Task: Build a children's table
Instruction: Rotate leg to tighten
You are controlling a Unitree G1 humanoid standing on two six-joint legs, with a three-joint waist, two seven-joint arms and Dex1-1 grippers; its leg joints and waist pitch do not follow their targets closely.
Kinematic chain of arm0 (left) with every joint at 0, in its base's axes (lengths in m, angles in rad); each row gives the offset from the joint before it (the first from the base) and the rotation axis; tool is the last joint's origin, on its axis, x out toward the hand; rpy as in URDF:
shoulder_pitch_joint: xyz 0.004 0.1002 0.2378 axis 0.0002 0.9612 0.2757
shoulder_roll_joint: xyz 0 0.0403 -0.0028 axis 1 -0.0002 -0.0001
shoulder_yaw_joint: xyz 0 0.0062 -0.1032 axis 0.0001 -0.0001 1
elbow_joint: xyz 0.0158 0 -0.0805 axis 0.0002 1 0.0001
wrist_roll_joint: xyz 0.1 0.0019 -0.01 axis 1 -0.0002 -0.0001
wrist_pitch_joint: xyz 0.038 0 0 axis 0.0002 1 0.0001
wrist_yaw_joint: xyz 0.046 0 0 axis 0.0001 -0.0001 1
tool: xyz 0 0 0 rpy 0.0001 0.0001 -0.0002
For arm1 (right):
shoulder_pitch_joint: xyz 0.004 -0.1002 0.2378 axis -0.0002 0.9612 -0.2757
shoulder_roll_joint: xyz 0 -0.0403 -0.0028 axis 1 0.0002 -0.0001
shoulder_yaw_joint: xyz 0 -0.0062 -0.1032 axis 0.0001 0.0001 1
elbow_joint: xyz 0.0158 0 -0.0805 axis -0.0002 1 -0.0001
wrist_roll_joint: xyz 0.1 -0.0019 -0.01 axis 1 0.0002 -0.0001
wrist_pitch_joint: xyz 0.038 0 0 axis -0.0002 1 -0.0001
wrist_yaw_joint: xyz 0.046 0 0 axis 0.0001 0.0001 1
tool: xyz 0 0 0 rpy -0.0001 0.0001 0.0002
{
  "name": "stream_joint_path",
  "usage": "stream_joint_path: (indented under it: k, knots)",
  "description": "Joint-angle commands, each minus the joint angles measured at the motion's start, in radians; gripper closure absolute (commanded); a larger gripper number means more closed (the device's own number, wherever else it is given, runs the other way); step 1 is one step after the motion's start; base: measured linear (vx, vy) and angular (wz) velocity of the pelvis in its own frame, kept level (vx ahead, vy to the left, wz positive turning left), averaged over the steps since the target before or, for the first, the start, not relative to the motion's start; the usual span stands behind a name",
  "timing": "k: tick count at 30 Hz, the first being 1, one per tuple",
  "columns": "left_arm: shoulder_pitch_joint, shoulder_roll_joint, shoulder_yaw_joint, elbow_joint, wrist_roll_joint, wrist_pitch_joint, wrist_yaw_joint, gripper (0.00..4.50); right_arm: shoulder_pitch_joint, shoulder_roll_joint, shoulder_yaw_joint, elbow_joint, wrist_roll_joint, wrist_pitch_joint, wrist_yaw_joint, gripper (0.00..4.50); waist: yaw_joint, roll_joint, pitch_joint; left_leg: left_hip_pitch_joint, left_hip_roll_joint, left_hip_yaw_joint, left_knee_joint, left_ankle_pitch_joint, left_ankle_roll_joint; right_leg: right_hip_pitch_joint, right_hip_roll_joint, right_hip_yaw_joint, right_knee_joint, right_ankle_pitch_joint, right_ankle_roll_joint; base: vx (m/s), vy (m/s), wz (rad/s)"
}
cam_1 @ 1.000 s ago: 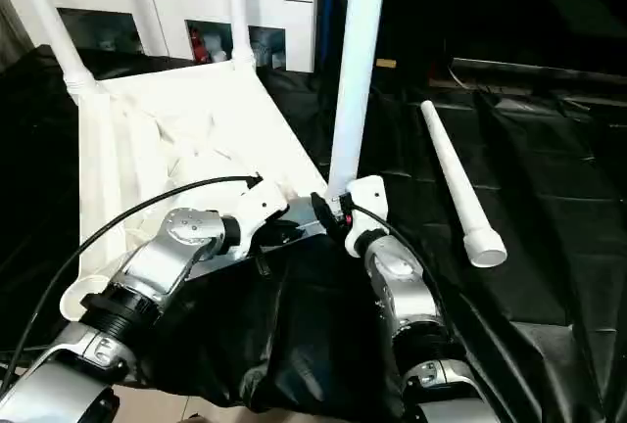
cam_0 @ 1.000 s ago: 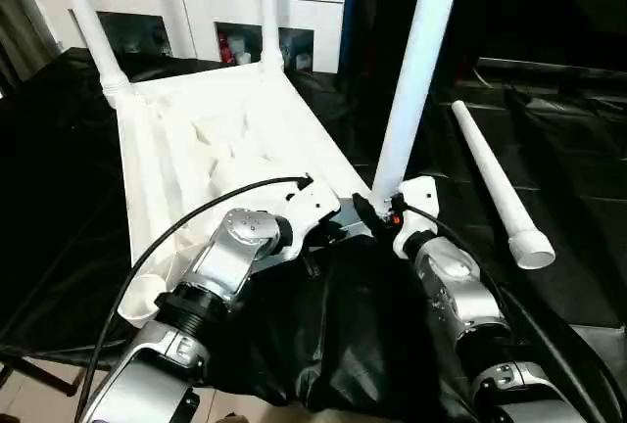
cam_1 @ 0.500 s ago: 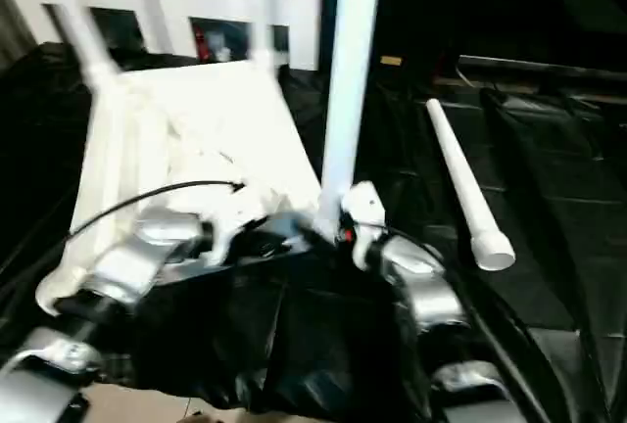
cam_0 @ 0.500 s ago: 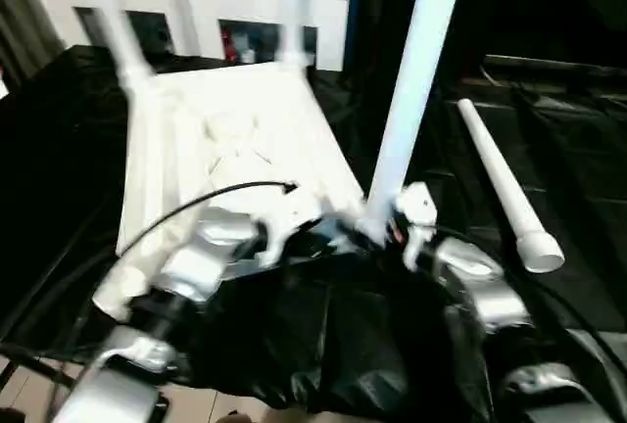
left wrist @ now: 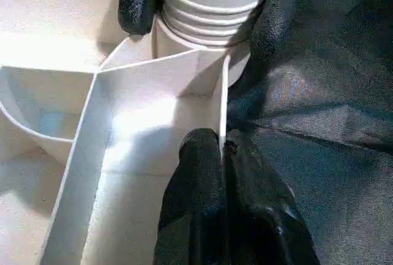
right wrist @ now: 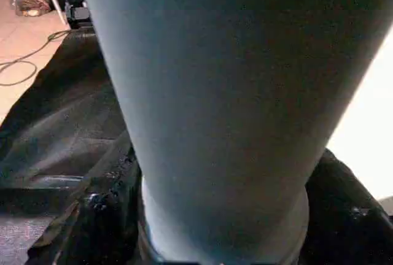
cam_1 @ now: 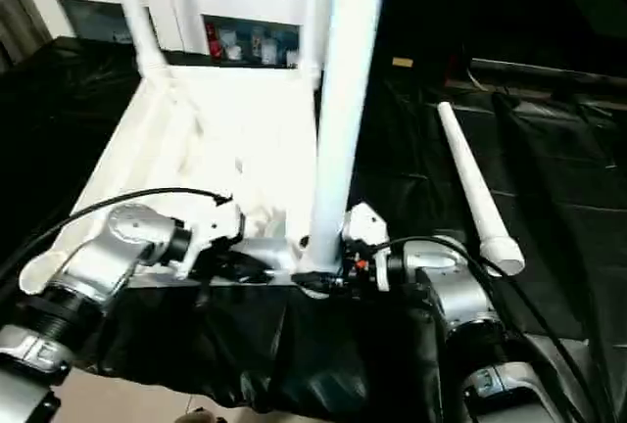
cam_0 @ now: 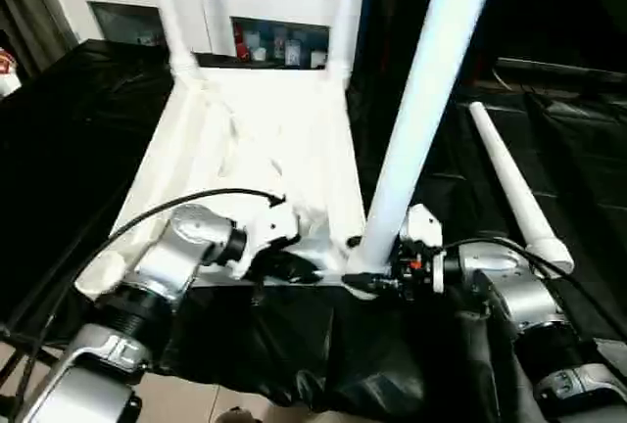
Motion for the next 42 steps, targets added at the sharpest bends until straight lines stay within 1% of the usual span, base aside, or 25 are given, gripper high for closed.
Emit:
stream_joint_path:
  k: [1, 3, 4, 6, 7, 9, 10, 11, 12, 13, 15, 16, 17, 18, 19, 20, 21, 23, 25, 28, 33, 35, 39, 40, 42]
  knots:
    - [-0.016, -0.028, 0.004, -0.003, -0.014, -0.003, 0.050, 4.50, 0.029, 0.026, 0.042, -0.039, 0.009, 0.003, 0.027, 1.69, 0.000, -0.007, -0.063, 0.001, 0.024, 0.003, -0.058, -0.153, 0.077, 0.054, -0.061, 0.043, -0.064, -0.132, -0.238, 0.000, 0.000, 0.00]
    - [-0.017, -0.039, 0.008, 0.001, -0.012, -0.004, 0.074, 4.50, 0.036, 0.035, 0.034, -0.040, 0.012, 0.005, 0.006, 1.74, 0.001, -0.007, -0.063, 0.001, 0.024, 0.003, -0.057, -0.150, 0.077, 0.054, -0.061, 0.043, -0.063, -0.123, -0.238, 0.000, 0.000, 0.00]
    - [-0.022, -0.056, 0.015, 0.010, -0.004, -0.007, 0.114, 4.50, 0.044, 0.050, 0.017, -0.040, 0.016, 0.009, -0.032, 1.76, 0.003, -0.014, -0.062, 0.000, 0.023, 0.003, -0.058, -0.154, 0.076, 0.055, -0.062, 0.043, -0.065, -0.137, -0.234, 0.000, 0.000, 0.00]
    - [-0.032, -0.084, 0.030, 0.024, 0.003, -0.004, 0.179, 4.50, 0.049, 0.079, -0.008, -0.026, 0.009, 0.006, -0.123, 1.76, 0.004, -0.014, -0.059, 0.003, 0.023, 0.003, -0.061, -0.174, 0.067, 0.052, -0.064, 0.044, -0.071, -0.185, -0.222, 0.000, 0.000, 0.00]
    - [-0.039, -0.107, 0.043, 0.034, 0.007, 0.001, 0.228, 4.50, 0.047, 0.104, -0.027, -0.006, -0.002, -0.006, -0.199, 1.76, 0.002, -0.010, -0.056, 0.003, 0.022, 0.002, -0.063, -0.189, 0.054, 0.050, -0.065, 0.045, -0.075, -0.229, -0.209, 0.000, 0.000, 0.00]
    - [-0.043, -0.121, 0.052, 0.040, 0.009, 0.004, 0.259, 4.50, 0.046, 0.121, -0.039, 0.008, -0.009, -0.014, -0.248, 1.77, -0.001, -0.011, -0.054, 0.003, 0.019, 0.000, -0.066, -0.209, 0.038, 0.052, -0.067, 0.043, -0.083, -0.293, -0.187, 0.000, 0.000, 0.00]
    - [-0.048, -0.141, 0.060, 0.045, 0.011, 0.014, 0.295, 4.50, 0.041, 0.144, -0.058, 0.029, -0.024, -0.016, -0.331, 1.77, -0.006, -0.011, -0.055, 0.002, 0.018, -0.002, -0.068, -0.217, 0.026, 0.051, -0.067, 0.044, -0.088, -0.344, -0.159, 0.000, 0.000, 0.00]
    - [-0.050, -0.150, 0.062, 0.048, 0.014, 0.017, 0.312, 4.50, 0.039, 0.154, -0.067, 0.038, -0.027, -0.016, -0.361, 1.77, -0.009, -0.012, -0.054, 0.001, 0.017, -0.002, -0.069, -0.220, 0.026, 0.050, -0.065, 0.043, -0.090, -0.354, -0.154, 0.000, 0.000, 0.00]
    - [-0.055, -0.181, 0.068, 0.056, 0.022, 0.030, 0.367, 4.50, 0.029, 0.194, -0.101, 0.067, -0.029, -0.002, -0.474, 1.77, -0.012, -0.006, -0.053, 0.001, 0.017, -0.002, -0.070, -0.223, 0.021, 0.048, -0.065, 0.044, -0.093, -0.368, -0.146, 0.000, 0.000, 0.00]
    - [-0.057, -0.195, 0.068, 0.058, 0.025, 0.038, 0.387, 4.50, 0.023, 0.213, -0.119, 0.080, -0.030, 0.012, -0.530, 1.77, -0.015, -0.006, -0.054, 0.004, 0.016, -0.003, -0.071, -0.231, 0.015, 0.046, -0.066, 0.043, -0.096, -0.387, -0.141, 0.000, 0.000, 0.00]
    - [-0.064, -0.235, 0.070, 0.076, 0.049, 0.048, 0.476, 4.50, 0.006, 0.262, -0.157, 0.118, -0.049, 0.008, -0.686, 1.77, -0.019, -0.005, -0.056, -0.003, 0.016, -0.005, -0.071, -0.208, 0.015, 0.050, -0.065, 0.042, -0.093, -0.363, -0.139, 0.000, 0.000, 0.00]
    - [-0.064, -0.235, 0.070, 0.076, 0.049, 0.048, 0.476, 4.50, 0.006, 0.262, -0.157, 0.118, -0.049, 0.008, -0.686, 1.77, -0.022, -0.005, -0.057, 0.000, 0.016, -0.003, -0.069, -0.203, 0.016, 0.047, -0.062, 0.043, -0.091, -0.337, -0.144, 0.000, 0.000, 0.00]
    - [-0.067, -0.275, 0.076, 0.088, 0.066, 0.051, 0.556, 4.50, -0.010, 0.285, -0.143, 0.148, -0.124, 0.017, -0.841, 1.77, -0.021, -0.001, -0.059, 0.001, 0.015, -0.004, -0.068, -0.198, 0.017, 0.049, -0.062, 0.042, -0.088, -0.321, -0.149, 0.000, 0.000, 0.00]
    - [-0.065, -0.289, 0.077, 0.088, 0.066, 0.053, 0.571, 4.50, -0.013, 0.297, -0.138, 0.153, -0.137, 0.020, -0.874, 1.77, -0.027, 0.001, -0.058, -0.003, 0.014, -0.002, -0.068, -0.177, 0.010, 0.048, -0.058, 0.043, -0.086, -0.280, -0.158, 0.000, 0.000, 0.00]
    - [-0.064, -0.293, 0.077, 0.088, 0.067, 0.053, 0.574, 4.50, -0.013, 0.301, -0.138, 0.154, -0.138, 0.020, -0.879, 1.77, -0.028, -0.002, -0.060, -0.002, 0.011, -0.002, -0.067, -0.178, 0.014, 0.053, -0.059, 0.042, -0.085, -0.270, -0.158, 0.000, 0.000, 0.00]
    - [-0.061, -0.302, 0.074, 0.086, 0.067, 0.049, 0.579, 4.50, -0.012, 0.312, -0.135, 0.152, -0.144, 0.012, -0.894, 1.77, -0.028, 0.000, -0.061, -0.003, 0.011, -0.002, -0.065, -0.176, 0.019, 0.053, -0.059, 0.043, -0.084, -0.262, -0.159, 0.000, 0.000, 0.00]
    - [-0.059, -0.304, 0.073, 0.086, 0.064, 0.050, 0.572, 4.50, -0.010, 0.315, -0.136, 0.146, -0.140, 0.001, -0.885, 1.77, -0.028, -0.001, -0.062, -0.004, 0.011, -0.001, -0.064, -0.170, 0.031, 0.053, -0.060, 0.043, -0.084, -0.244, -0.161, 0.000, 0.000, 0.00]
    - [-0.056, -0.302, 0.070, 0.082, 0.063, 0.044, 0.557, 4.50, -0.007, 0.320, -0.150, 0.140, -0.122, -0.008, -0.868, 1.21, -0.028, 0.000, -0.064, -0.006, 0.011, 0.000, -0.062, -0.155, 0.047, 0.054, -0.058, 0.044, -0.079, -0.202, -0.169, 0.000, 0.000, 0.00]
    - [-0.052, -0.290, 0.065, 0.073, 0.058, 0.038, 0.530, 4.50, -0.006, 0.320, -0.160, 0.134, -0.099, -0.007, -0.839, 0.99, -0.029, 0.002, -0.065, -0.007, 0.012, 0.000, -0.060, -0.146, 0.063, 0.056, -0.058, 0.043, -0.076, -0.165, -0.182, 0.000, 0.000, 0.00]
    - [-0.039, -0.259, 0.056, 0.056, 0.046, 0.028, 0.472, 4.50, -0.009, 0.300, -0.141, 0.127, -0.101, -0.025, -0.783, 0.71, -0.030, 0.003, -0.063, -0.006, 0.012, 0.001, -0.061, -0.168, 0.066, 0.056, -0.058, 0.042, -0.079, -0.194, -0.184, 0.000, 0.000, 0.00]
    - [-0.014, -0.197, 0.040, 0.021, 0.023, 0.018, 0.347, 4.50, 0.005, 0.228, -0.088, 0.078, -0.073, -0.056, -0.580, 0.71, -0.031, 0.005, -0.061, -0.006, 0.014, 0.000, -0.063, -0.195, 0.067, 0.055, -0.059, 0.042, -0.083, -0.235, -0.180, 0.000, 0.000, 0.00]
    - [-0.010, -0.164, 0.029, 0.007, 0.012, 0.013, 0.279, 4.50, 0.013, 0.190, -0.072, 0.050, -0.047, -0.052, -0.460, 0.71, -0.029, 0.003, -0.062, -0.005, 0.017, 0.000, -0.063, -0.197, 0.076, 0.055, -0.059, 0.044, -0.080, -0.218, -0.187, 0.000, 0.000, 0.00]
    - [-0.016, -0.128, 0.019, 0.009, 0.008, 0.006, 0.212, 4.50, 0.015, 0.140, -0.044, 0.024, -0.032, -0.045, -0.321, 0.71, -0.026, 0.008, -0.063, 0.000, 0.019, 0.002, -0.061, -0.184, 0.082, 0.050, -0.058, 0.044, -0.076, -0.175, -0.213, 0.000, 0.000, 0.00]
    - [-0.021, -0.107, 0.013, 0.010, 0.004, 0.005, 0.170, 4.50, 0.017, 0.104, -0.023, 0.005, -0.026, -0.040, -0.231, 0.71, -0.024, 0.009, -0.064, -0.001, 0.020, 0.001, -0.060, -0.182, 0.085, 0.055, -0.055, 0.043, -0.072, -0.140, -0.228, 0.000, 0.000, 0.00]
    - [-0.023, -0.101, 0.011, 0.009, 0.002, 0.006, 0.155, 4.50, 0.018, 0.092, -0.016, -0.001, -0.024, -0.038, -0.199, 0.71, -0.021, 0.010, -0.064, -0.003, 0.021, 0.002, -0.059, -0.169, 0.089, 0.055, -0.057, 0.043, -0.067, -0.115, -0.232, 0.000, 0.000, 0.00]
